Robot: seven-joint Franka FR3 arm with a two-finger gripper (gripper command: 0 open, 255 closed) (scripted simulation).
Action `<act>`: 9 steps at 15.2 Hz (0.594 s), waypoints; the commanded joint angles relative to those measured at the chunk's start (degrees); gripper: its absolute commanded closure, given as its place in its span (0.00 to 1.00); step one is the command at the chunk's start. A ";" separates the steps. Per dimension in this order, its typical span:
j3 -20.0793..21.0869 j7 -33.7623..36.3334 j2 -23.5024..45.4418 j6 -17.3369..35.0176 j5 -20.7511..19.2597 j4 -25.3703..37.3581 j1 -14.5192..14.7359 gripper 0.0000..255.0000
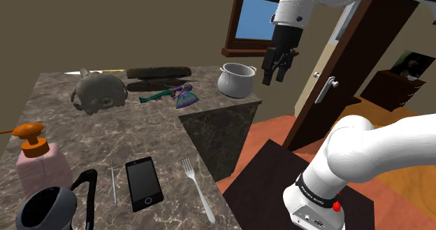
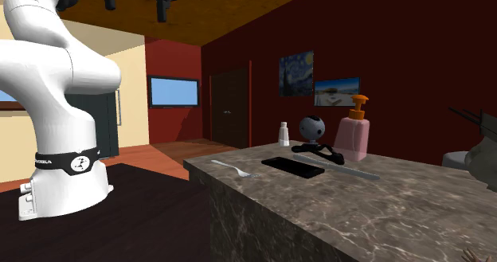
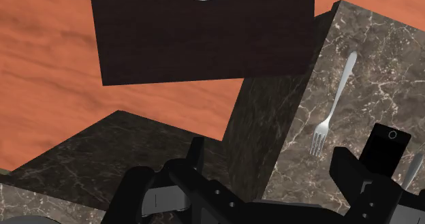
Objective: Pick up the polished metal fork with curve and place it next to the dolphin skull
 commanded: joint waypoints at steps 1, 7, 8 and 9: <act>0.00 0.00 0.00 0.00 0.00 0.00 0.00 0.00; 7.08 7.41 -1.40 11.42 4.45 -9.89 1.14 0.00; 8.35 8.63 -1.22 13.46 5.25 -11.25 1.40 0.00; 9.66 9.85 -0.90 15.54 6.05 -12.53 1.66 0.00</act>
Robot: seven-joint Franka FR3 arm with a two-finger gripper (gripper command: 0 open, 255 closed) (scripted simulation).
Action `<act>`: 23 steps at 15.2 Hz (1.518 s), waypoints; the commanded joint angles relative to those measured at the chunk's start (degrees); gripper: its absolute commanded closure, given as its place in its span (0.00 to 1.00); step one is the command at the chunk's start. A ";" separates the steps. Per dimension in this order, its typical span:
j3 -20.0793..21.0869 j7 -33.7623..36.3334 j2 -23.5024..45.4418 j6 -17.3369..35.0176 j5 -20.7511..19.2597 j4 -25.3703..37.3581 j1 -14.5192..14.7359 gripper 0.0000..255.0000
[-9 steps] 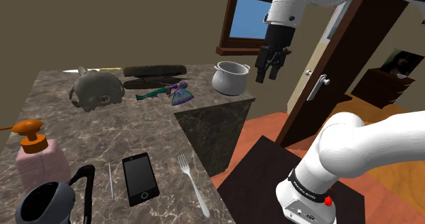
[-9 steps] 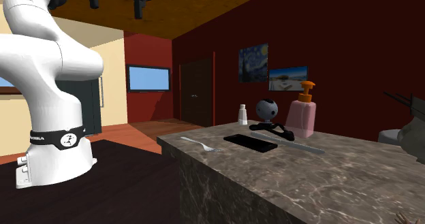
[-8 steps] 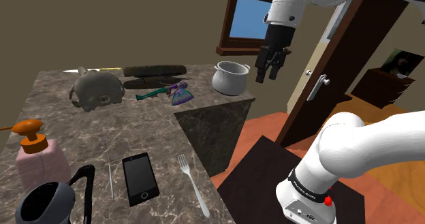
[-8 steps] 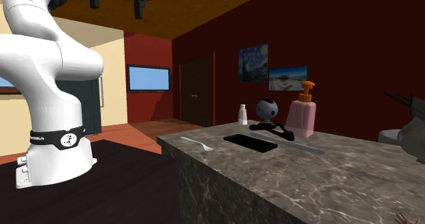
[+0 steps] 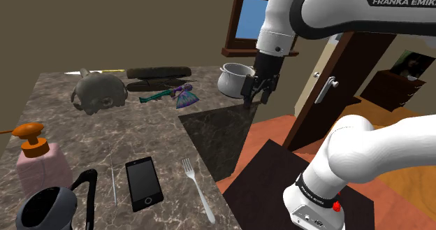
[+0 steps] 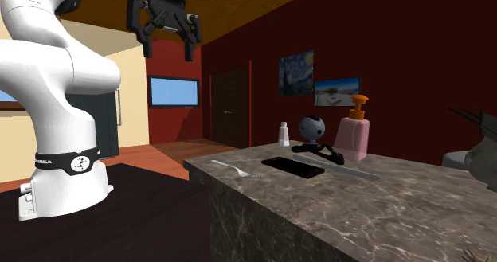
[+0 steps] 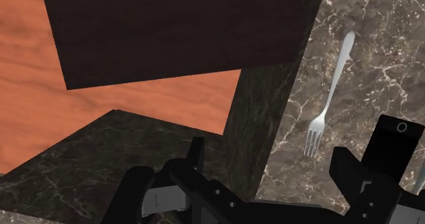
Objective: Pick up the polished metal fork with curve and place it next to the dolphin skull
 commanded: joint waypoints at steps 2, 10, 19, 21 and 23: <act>3.76 3.45 1.41 6.96 2.22 -3.99 0.68 0.00; 15.47 13.75 11.90 26.18 7.35 -8.97 1.90 0.00; 31.07 31.84 34.48 49.14 0.19 -6.31 -4.75 0.00; 34.96 39.79 40.96 53.49 -7.57 -4.61 -8.48 0.00; 36.21 45.26 45.05 55.85 -13.91 -3.79 -10.27 0.00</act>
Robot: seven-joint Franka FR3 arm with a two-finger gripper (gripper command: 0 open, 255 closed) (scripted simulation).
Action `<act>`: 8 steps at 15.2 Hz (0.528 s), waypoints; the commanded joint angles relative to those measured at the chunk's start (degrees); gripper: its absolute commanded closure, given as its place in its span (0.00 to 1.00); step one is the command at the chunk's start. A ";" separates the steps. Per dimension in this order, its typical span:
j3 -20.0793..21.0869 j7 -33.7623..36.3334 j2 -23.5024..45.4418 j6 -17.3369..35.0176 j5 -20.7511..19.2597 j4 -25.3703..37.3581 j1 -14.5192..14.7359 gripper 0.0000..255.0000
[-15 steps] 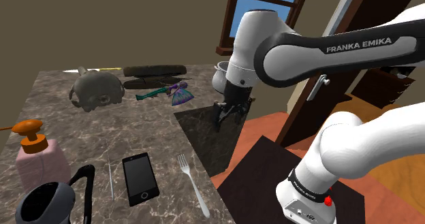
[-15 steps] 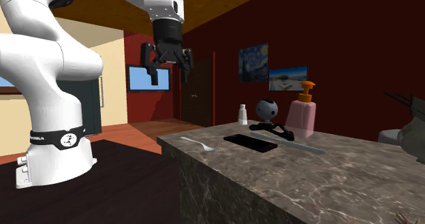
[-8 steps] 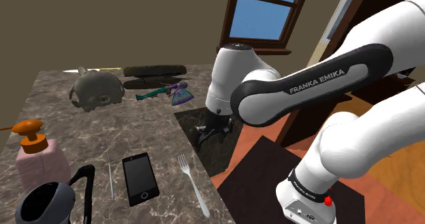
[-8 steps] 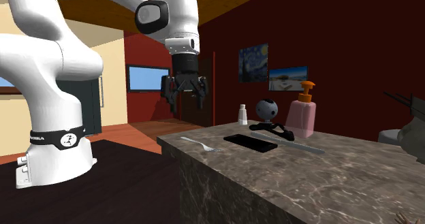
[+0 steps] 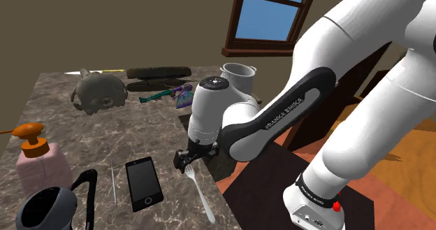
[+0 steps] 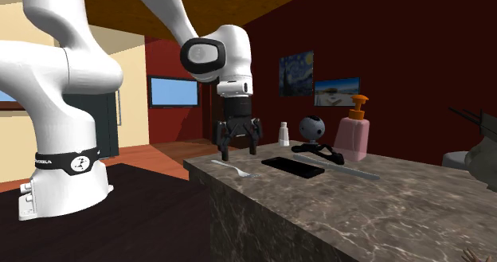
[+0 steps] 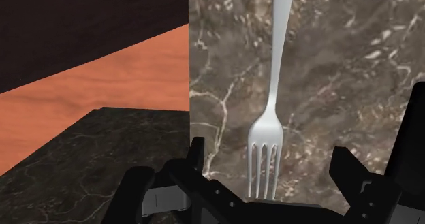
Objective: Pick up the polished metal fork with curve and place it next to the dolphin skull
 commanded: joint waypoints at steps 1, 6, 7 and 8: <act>0.92 4.66 3.69 2.38 -5.52 0.60 -1.38 0.00; -1.01 12.91 10.05 6.03 -17.02 1.05 -1.61 0.00; -1.55 13.90 10.77 6.39 -18.41 1.15 -1.35 0.00; -1.66 13.88 10.75 6.39 -18.37 1.15 -1.23 0.00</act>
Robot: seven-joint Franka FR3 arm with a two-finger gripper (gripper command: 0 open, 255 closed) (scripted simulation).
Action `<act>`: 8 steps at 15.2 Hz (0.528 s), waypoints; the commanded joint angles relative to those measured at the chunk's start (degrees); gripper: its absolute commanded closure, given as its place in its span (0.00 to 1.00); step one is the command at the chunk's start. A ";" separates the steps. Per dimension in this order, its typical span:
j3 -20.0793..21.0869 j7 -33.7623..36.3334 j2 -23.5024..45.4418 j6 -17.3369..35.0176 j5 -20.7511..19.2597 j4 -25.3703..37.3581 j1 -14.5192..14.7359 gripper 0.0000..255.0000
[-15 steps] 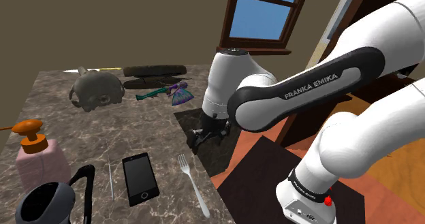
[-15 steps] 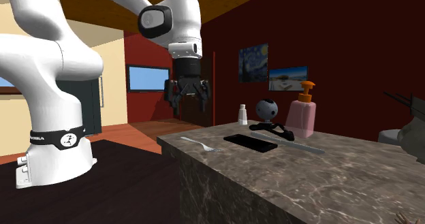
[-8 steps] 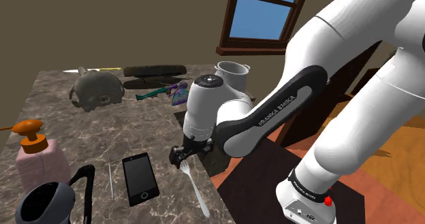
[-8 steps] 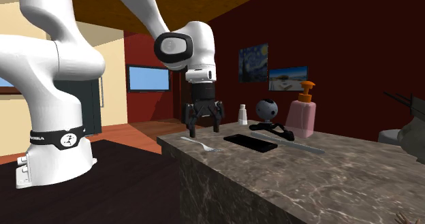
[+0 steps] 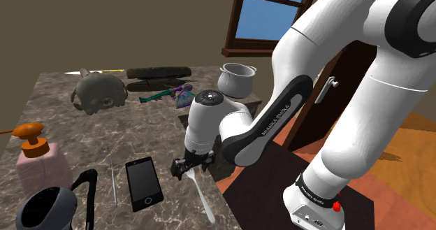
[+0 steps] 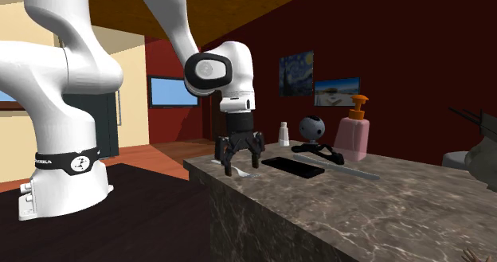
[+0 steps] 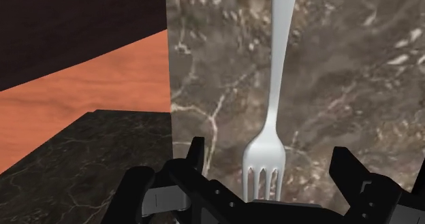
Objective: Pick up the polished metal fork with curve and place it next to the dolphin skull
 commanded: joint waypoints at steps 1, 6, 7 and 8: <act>-0.33 0.70 0.49 0.29 -0.99 0.05 0.17 0.00; -0.34 0.71 0.49 0.29 -1.00 0.05 0.17 0.00; -0.34 0.71 0.49 0.29 -1.00 0.05 0.17 1.00; -0.34 0.71 0.49 0.29 -1.00 0.05 0.17 1.00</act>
